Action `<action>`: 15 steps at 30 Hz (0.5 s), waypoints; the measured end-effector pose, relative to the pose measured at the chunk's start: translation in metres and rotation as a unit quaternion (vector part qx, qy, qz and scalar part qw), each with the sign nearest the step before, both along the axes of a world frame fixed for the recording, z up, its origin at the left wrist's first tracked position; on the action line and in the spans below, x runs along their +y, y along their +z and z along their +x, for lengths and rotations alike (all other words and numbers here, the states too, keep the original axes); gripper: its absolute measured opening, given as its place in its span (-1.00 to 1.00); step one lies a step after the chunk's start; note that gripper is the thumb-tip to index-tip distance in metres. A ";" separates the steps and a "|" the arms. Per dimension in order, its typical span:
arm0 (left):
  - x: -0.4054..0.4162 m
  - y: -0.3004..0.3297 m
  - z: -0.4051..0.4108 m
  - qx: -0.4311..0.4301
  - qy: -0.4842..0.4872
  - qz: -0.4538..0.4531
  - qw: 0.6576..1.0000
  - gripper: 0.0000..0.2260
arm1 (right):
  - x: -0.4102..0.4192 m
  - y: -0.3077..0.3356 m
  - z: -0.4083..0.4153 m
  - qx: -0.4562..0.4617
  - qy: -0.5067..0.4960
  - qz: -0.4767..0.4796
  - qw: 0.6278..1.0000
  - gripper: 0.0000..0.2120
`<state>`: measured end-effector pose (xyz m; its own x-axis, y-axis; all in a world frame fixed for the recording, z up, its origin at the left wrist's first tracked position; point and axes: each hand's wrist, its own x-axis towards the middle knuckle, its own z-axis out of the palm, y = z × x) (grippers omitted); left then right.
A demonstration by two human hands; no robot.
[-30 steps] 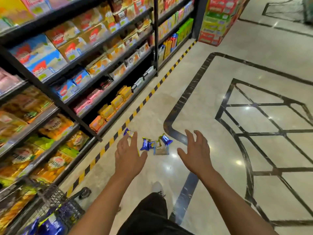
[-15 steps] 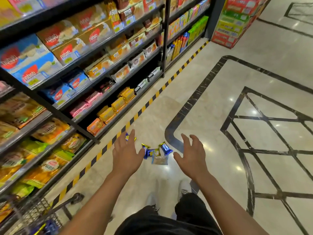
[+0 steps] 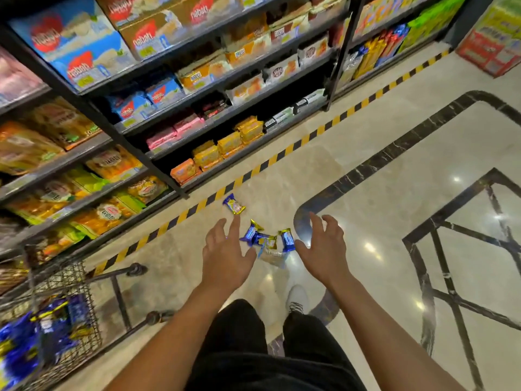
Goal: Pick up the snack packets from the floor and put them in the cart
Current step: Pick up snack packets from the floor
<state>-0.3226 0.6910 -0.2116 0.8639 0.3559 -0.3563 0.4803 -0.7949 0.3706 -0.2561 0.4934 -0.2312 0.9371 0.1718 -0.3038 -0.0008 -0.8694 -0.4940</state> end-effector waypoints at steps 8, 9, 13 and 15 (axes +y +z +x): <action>-0.025 -0.067 0.022 0.044 0.069 -0.071 0.994 -0.28 | -0.004 -0.056 0.030 0.037 0.036 -0.014 0.999 -0.32; -0.023 -0.080 0.026 0.055 0.084 -0.083 0.992 -0.28 | -0.004 -0.064 0.031 0.044 0.027 -0.014 0.999 -0.31; -0.023 -0.132 0.039 0.072 0.131 -0.120 0.981 -0.28 | -0.003 -0.108 0.035 0.057 0.017 -0.005 0.998 -0.30; -0.027 -0.161 0.039 0.076 0.161 -0.140 0.974 -0.28 | -0.003 -0.136 0.039 0.065 0.023 0.000 0.998 -0.30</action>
